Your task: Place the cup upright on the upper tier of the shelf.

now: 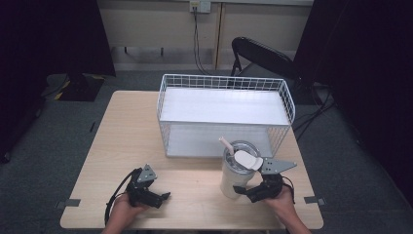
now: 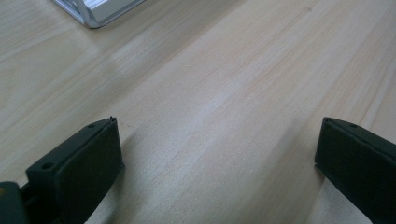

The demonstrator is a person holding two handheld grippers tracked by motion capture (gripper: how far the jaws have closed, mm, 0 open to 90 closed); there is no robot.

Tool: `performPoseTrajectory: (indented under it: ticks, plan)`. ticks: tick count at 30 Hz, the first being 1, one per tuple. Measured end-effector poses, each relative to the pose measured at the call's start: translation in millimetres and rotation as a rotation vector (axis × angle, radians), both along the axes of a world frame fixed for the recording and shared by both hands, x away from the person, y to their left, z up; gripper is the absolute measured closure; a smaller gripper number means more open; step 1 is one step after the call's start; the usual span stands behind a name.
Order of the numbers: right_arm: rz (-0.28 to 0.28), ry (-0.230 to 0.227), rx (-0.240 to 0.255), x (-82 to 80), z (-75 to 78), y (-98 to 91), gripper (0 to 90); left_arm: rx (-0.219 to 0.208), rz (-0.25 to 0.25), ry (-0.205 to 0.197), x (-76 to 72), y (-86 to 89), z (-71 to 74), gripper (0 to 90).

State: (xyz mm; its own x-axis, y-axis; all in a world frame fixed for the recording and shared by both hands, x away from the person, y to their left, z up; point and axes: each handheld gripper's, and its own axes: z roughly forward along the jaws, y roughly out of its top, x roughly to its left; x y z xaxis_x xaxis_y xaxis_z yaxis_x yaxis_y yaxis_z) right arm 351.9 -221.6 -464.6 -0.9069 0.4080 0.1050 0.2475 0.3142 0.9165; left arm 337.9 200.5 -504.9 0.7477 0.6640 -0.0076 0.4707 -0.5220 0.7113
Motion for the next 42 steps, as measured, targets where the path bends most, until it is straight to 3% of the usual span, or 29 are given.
performPoseTrajectory:
  ticks: [7, 22, 34, 42]
  plan:
    - [-0.003, -0.025, 0.025, 1.5, -4.2, 2.8, 8.1, 0.0, 0.0, 0.0, 0.0, 0.0, 0.0, 0.1]
    - [0.012, -0.034, 0.087, 4.2, -12.9, 3.5, 7.4, 0.0, 0.0, 0.0, 0.0, 0.0, 0.0, 0.1]
    - [-0.005, -0.048, 0.073, 4.7, -13.3, 13.0, 7.3, 0.0, 0.0, 0.0, 0.0, 0.0, 0.0, 0.1]
    - [-0.036, -0.092, 0.072, -0.3, -12.4, 14.1, 9.7, 0.0, 0.0, 0.0, 0.0, 0.0, 0.0, 0.1]
